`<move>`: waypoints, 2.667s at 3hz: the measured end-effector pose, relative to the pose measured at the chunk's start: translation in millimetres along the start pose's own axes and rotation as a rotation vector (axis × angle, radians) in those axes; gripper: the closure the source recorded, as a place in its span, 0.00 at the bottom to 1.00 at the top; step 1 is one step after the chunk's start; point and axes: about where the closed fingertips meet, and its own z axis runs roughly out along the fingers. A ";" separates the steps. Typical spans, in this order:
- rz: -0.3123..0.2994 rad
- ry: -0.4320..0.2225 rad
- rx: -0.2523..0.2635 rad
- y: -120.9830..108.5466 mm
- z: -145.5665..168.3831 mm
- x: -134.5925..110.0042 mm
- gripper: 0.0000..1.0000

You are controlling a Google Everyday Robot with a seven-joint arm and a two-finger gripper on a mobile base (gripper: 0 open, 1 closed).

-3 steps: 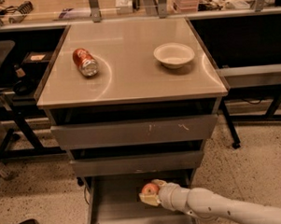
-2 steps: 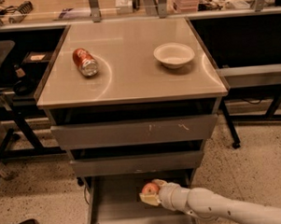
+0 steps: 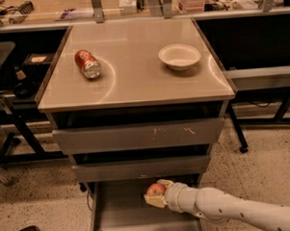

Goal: Pick apple from bottom drawer and place on counter

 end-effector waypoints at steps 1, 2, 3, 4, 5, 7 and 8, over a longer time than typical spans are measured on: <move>-0.014 -0.003 0.022 5.6 -23.3 -25.0 1.00; -0.040 -0.012 0.046 11.8 -47.6 -51.6 1.00; -0.064 -0.021 0.059 17.1 -67.5 -76.8 1.00; -0.093 -0.027 0.069 23.1 -83.5 -101.5 1.00; -0.146 -0.046 0.086 32.5 -106.9 -133.5 1.00; -0.233 -0.067 0.086 49.7 -128.2 -163.7 1.00; -0.240 -0.081 0.089 48.3 -134.4 -174.1 1.00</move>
Offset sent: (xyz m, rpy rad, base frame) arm -0.0102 -0.0157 0.1162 -0.0608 -0.0901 -0.0312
